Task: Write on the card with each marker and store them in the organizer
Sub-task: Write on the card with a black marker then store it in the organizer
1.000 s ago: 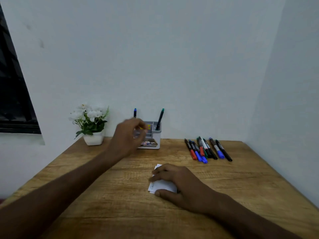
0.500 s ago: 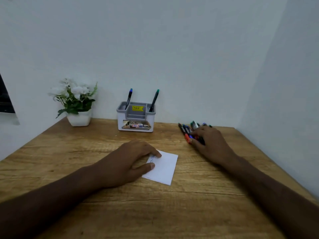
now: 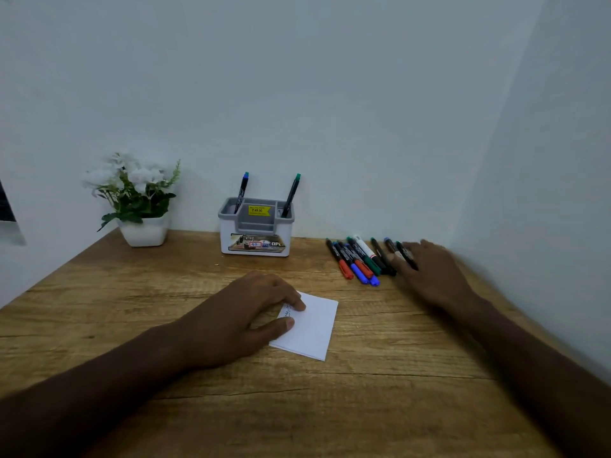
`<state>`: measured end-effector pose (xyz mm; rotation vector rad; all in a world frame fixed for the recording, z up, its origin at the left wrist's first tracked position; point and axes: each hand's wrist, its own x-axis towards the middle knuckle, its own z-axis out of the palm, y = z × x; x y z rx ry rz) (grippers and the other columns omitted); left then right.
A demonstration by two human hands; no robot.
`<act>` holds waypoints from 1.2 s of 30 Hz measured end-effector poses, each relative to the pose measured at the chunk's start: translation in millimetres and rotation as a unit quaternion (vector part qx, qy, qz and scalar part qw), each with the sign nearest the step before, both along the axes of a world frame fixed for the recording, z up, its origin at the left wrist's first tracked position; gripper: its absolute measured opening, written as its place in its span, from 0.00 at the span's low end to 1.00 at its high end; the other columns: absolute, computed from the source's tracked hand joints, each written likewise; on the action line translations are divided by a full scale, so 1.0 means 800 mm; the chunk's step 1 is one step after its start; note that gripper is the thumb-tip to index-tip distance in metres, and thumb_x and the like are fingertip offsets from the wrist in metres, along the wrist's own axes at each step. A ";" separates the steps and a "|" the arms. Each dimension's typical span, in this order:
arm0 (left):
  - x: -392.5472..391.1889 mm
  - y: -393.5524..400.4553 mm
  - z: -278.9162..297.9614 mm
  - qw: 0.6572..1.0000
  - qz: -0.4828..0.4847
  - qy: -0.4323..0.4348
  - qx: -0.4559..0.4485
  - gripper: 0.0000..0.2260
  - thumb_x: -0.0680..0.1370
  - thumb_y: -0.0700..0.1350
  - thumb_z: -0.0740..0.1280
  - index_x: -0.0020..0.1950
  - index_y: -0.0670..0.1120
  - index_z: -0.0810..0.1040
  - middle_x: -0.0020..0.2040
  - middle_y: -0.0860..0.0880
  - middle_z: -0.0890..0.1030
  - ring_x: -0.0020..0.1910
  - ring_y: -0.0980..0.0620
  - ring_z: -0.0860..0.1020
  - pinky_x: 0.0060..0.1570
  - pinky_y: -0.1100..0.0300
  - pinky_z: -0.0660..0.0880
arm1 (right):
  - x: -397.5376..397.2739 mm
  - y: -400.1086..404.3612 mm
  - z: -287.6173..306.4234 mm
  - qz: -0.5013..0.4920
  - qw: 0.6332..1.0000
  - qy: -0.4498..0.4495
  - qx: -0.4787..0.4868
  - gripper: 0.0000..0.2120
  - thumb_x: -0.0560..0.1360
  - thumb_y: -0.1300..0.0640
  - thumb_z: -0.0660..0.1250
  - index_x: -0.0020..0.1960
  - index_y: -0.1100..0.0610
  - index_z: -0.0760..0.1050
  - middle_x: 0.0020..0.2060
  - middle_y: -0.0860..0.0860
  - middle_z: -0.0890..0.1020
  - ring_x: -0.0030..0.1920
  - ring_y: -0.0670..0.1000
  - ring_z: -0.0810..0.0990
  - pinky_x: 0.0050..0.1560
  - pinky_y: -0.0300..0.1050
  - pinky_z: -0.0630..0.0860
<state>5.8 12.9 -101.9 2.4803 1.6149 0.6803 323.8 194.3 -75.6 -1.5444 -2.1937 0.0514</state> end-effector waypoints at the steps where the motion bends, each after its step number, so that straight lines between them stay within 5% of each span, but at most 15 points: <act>1: 0.000 0.001 0.000 1.000 0.000 0.000 0.000 0.14 0.83 0.60 0.64 0.69 0.66 0.74 0.67 0.69 0.73 0.69 0.67 0.68 0.67 0.65 0.69 | 0.001 0.000 -0.005 0.004 0.999 -0.016 -0.042 0.29 0.83 0.36 0.57 0.75 0.54 0.75 0.71 0.57 0.80 0.68 0.59 0.78 0.66 0.53 0.74; 3: -0.001 0.001 -0.001 1.000 0.001 -0.001 -0.003 0.14 0.83 0.60 0.63 0.69 0.66 0.74 0.68 0.69 0.73 0.69 0.67 0.68 0.67 0.65 0.68 | -0.007 -0.002 -0.012 0.044 0.996 -0.034 -0.069 0.28 0.86 0.41 0.57 0.80 0.56 0.69 0.75 0.56 0.76 0.72 0.59 0.76 0.70 0.51 0.71; 7: 0.001 -0.001 0.001 1.000 0.001 0.003 -0.007 0.14 0.83 0.60 0.64 0.69 0.65 0.74 0.69 0.69 0.72 0.70 0.67 0.68 0.67 0.66 0.68 | -0.040 -0.016 -0.013 0.139 0.989 -0.046 -0.021 0.21 0.87 0.51 0.61 0.77 0.58 0.73 0.68 0.57 0.81 0.64 0.55 0.79 0.59 0.42 0.68; 11: 0.004 -0.001 0.004 1.000 0.003 0.019 -0.006 0.14 0.83 0.59 0.64 0.69 0.65 0.74 0.69 0.68 0.72 0.69 0.69 0.67 0.66 0.69 0.65 | -0.056 -0.030 -0.013 0.213 0.974 -0.075 0.000 0.24 0.87 0.49 0.62 0.80 0.56 0.69 0.75 0.56 0.77 0.72 0.56 0.76 0.68 0.45 0.69; 14: 0.007 -0.003 0.008 1.000 0.004 0.025 0.010 0.14 0.83 0.57 0.66 0.68 0.63 0.75 0.67 0.69 0.71 0.68 0.72 0.66 0.66 0.71 0.64 | -0.053 -0.037 -0.008 0.244 0.969 -0.036 -0.003 0.23 0.85 0.48 0.64 0.78 0.54 0.72 0.67 0.53 0.83 0.64 0.54 0.81 0.62 0.47 0.74; 17: 0.013 -0.006 0.014 1.000 0.003 0.016 0.003 0.13 0.82 0.55 0.68 0.66 0.63 0.76 0.65 0.71 0.70 0.67 0.72 0.66 0.66 0.71 0.65 | -0.048 -0.035 -0.003 0.192 0.981 0.014 0.012 0.19 0.83 0.51 0.69 0.72 0.54 0.79 0.58 0.53 0.85 0.56 0.53 0.82 0.58 0.48 0.76; 21: 0.015 -0.010 0.018 1.000 -0.005 -0.001 -0.001 0.12 0.82 0.51 0.70 0.65 0.61 0.78 0.63 0.66 0.78 0.63 0.67 0.74 0.62 0.71 0.72 | -0.043 -0.034 0.002 0.148 0.988 -0.030 0.019 0.11 0.78 0.52 0.74 0.60 0.53 0.85 0.49 0.52 0.85 0.45 0.48 0.80 0.49 0.43 0.75; 26: 0.013 -0.012 0.017 0.999 -0.001 -0.050 0.007 0.16 0.79 0.49 0.74 0.65 0.60 0.78 0.58 0.70 0.78 0.59 0.67 0.78 0.56 0.76 0.73 | -0.047 -0.036 0.002 0.070 0.997 -0.018 0.014 0.03 0.75 0.59 0.74 0.45 0.52 0.82 0.42 0.50 0.86 0.44 0.49 0.82 0.47 0.45 0.78; 31: 0.016 -0.014 0.022 0.997 0.035 -0.076 -0.002 0.23 0.76 0.52 0.77 0.68 0.62 0.73 0.60 0.70 0.77 0.57 0.71 0.79 0.53 0.80 0.69 | -0.045 -0.035 0.005 0.033 0.999 -0.004 0.002 0.16 0.82 0.59 0.68 0.69 0.59 0.77 0.55 0.56 0.84 0.56 0.56 0.81 0.52 0.47 0.75; 34: 0.013 -0.016 0.023 0.994 0.059 -0.085 -0.017 0.26 0.75 0.53 0.78 0.70 0.60 0.73 0.58 0.67 0.81 0.55 0.73 0.80 0.56 0.77 0.65 | -0.058 -0.056 0.018 0.066 0.989 0.130 -0.032 0.14 0.85 0.58 0.64 0.69 0.55 0.79 0.52 0.50 0.84 0.51 0.49 0.81 0.49 0.42 0.75; 36: 0.012 -0.015 0.023 0.993 0.059 -0.098 -0.041 0.27 0.75 0.52 0.78 0.72 0.59 0.72 0.60 0.66 0.82 0.55 0.72 0.80 0.62 0.71 0.67 | -0.075 -0.082 0.024 0.126 0.942 0.282 -0.131 0.09 0.85 0.58 0.66 0.61 0.53 0.83 0.47 0.48 0.85 0.45 0.47 0.83 0.46 0.39 0.80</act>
